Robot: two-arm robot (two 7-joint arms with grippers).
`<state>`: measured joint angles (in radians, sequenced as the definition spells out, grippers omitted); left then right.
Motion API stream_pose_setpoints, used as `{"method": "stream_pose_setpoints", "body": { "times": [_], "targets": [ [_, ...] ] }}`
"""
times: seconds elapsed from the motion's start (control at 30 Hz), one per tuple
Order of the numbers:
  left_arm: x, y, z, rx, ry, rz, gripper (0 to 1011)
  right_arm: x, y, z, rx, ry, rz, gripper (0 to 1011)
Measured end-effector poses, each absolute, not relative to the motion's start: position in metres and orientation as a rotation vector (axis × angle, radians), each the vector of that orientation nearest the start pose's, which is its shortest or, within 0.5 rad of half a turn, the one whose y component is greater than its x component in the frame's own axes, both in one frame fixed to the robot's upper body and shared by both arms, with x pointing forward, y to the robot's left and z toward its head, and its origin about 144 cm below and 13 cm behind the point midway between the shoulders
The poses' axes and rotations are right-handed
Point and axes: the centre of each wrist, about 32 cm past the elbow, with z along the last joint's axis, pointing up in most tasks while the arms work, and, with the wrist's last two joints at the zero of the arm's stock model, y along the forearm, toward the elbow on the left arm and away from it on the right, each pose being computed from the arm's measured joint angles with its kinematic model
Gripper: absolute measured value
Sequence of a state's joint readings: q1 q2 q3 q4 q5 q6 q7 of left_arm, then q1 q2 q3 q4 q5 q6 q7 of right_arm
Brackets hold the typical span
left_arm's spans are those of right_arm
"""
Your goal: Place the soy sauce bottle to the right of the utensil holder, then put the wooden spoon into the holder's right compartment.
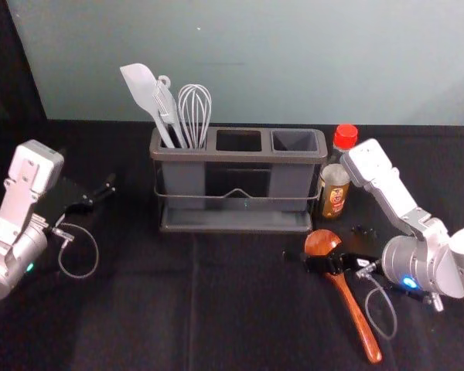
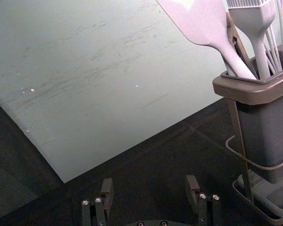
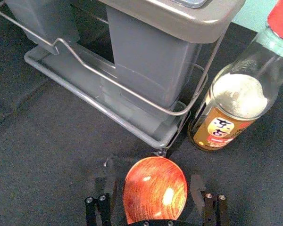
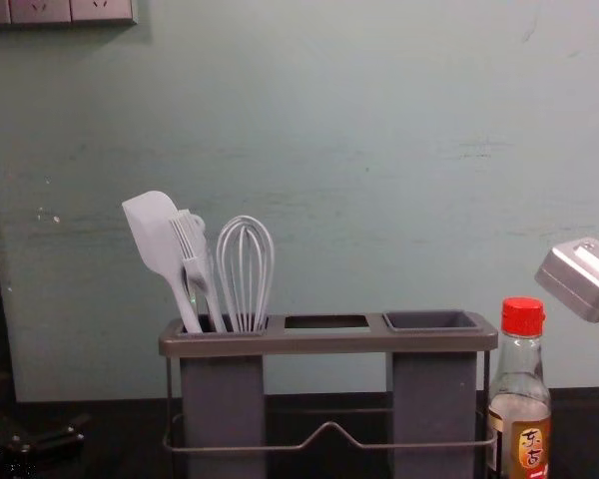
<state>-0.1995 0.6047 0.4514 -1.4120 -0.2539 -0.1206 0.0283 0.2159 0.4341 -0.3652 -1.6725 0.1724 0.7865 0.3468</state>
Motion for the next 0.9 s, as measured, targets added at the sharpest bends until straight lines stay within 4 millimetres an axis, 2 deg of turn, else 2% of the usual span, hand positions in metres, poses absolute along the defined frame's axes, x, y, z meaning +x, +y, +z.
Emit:
{"method": "stream_pose_setpoints", "body": {
  "times": [0.9],
  "targets": [
    [0.489, 0.31, 1.14, 0.304, -0.285, 1.248, 1005, 0.495, -0.233, 1.201, -0.664, 0.254, -0.968, 1000]
  ]
}}
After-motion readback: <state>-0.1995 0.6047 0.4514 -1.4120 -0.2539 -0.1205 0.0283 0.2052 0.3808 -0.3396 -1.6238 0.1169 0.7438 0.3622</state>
